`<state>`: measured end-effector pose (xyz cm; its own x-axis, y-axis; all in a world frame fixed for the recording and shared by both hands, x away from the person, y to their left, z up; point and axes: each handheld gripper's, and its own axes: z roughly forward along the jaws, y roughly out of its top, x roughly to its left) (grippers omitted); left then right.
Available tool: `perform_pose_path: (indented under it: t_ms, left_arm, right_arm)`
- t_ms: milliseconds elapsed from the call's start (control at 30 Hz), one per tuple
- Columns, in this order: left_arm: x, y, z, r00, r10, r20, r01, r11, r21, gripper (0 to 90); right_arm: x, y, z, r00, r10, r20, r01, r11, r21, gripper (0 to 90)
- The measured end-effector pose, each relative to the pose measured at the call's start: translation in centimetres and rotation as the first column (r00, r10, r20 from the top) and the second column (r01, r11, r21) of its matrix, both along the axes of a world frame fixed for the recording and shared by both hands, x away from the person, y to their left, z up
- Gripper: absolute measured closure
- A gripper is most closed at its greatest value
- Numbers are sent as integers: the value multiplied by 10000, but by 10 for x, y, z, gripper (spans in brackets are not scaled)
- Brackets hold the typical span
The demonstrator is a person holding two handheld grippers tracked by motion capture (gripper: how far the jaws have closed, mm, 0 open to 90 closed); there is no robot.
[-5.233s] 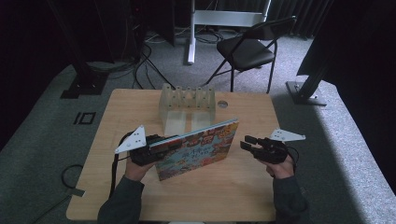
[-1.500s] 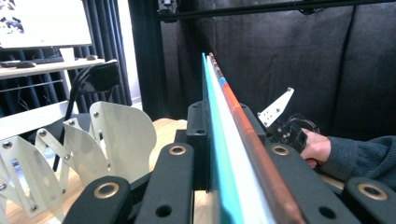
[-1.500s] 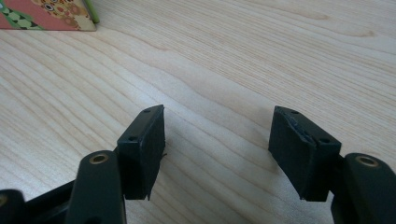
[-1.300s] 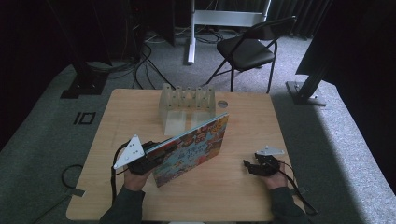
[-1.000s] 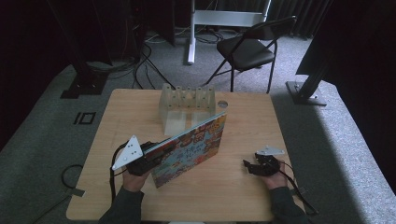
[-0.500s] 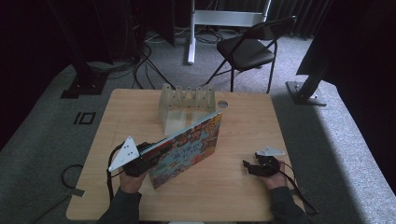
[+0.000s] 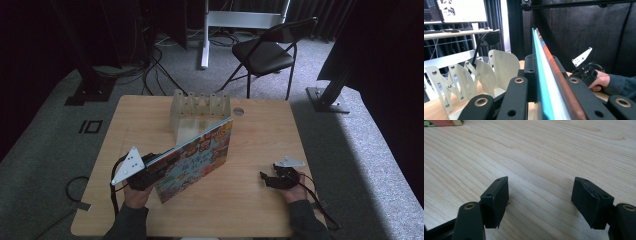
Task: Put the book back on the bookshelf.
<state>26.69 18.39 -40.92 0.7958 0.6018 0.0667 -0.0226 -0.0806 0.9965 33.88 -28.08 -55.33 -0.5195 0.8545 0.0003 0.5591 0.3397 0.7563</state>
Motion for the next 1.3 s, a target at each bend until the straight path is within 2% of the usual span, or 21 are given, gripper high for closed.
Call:
perform_pose_path:
  t_ms: [1300]
  left_arm:
    - [-8, 13, 0, 9972, 735, -149, -737, 9971, -170, 803]
  right_arm:
    - [0, 0, 0, 10000, 46, -5, -46, 10000, 8, 295]
